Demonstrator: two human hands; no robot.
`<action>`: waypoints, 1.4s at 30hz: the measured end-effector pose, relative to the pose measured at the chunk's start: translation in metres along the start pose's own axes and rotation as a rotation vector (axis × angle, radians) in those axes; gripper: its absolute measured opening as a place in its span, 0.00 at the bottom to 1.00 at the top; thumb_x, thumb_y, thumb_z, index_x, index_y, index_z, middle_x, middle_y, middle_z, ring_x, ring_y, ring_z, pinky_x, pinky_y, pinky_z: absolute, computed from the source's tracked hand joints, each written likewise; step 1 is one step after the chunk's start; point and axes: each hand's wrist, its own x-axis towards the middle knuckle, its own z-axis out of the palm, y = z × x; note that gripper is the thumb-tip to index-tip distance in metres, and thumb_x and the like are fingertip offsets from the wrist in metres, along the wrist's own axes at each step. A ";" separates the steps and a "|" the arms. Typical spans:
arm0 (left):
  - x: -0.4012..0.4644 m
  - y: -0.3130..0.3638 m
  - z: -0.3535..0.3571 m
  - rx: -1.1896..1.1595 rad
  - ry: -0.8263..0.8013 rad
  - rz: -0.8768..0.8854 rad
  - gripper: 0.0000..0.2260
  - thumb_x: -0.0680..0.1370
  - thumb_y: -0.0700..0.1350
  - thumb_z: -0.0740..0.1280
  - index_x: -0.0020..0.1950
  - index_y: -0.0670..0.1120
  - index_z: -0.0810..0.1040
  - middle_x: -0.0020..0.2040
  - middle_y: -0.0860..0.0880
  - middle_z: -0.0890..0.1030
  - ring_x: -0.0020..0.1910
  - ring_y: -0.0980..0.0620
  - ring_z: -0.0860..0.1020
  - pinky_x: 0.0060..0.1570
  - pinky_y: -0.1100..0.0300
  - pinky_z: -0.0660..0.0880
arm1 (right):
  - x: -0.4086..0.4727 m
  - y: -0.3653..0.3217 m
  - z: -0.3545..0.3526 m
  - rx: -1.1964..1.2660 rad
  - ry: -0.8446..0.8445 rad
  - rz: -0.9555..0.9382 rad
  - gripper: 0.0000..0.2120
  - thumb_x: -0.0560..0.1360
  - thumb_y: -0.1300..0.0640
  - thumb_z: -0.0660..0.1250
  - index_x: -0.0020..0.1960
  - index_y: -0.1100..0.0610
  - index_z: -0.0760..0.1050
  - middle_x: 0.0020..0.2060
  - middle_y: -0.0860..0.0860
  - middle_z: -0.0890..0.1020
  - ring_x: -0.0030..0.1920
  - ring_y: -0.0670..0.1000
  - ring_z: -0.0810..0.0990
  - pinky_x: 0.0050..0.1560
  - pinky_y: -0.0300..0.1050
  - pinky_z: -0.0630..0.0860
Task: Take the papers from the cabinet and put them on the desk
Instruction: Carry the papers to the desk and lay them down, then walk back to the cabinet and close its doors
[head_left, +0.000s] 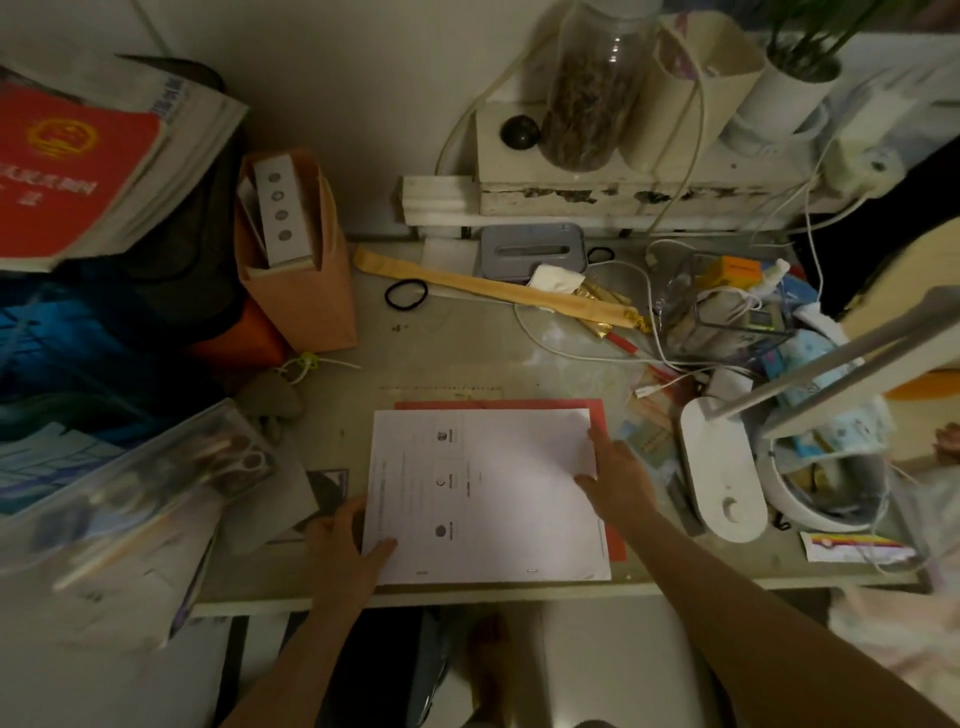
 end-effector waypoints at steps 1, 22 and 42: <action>-0.001 0.004 -0.001 0.033 0.010 0.020 0.26 0.70 0.44 0.73 0.65 0.46 0.68 0.66 0.37 0.64 0.61 0.38 0.69 0.61 0.43 0.69 | -0.002 0.001 -0.003 0.019 0.017 -0.016 0.30 0.74 0.56 0.66 0.72 0.53 0.55 0.62 0.57 0.74 0.60 0.58 0.76 0.59 0.53 0.76; -0.264 0.250 0.169 0.652 -0.118 1.520 0.24 0.72 0.56 0.65 0.67 0.52 0.69 0.66 0.43 0.71 0.63 0.40 0.70 0.64 0.46 0.66 | -0.283 0.230 -0.141 -0.131 0.616 0.394 0.21 0.75 0.51 0.59 0.68 0.52 0.66 0.67 0.57 0.71 0.67 0.61 0.68 0.67 0.60 0.63; -0.842 0.095 0.384 0.530 -0.681 2.431 0.22 0.70 0.57 0.58 0.60 0.51 0.77 0.60 0.42 0.79 0.57 0.41 0.77 0.64 0.45 0.63 | -0.832 0.512 -0.019 0.084 0.934 1.402 0.22 0.78 0.48 0.56 0.70 0.50 0.59 0.72 0.54 0.64 0.71 0.58 0.62 0.72 0.58 0.58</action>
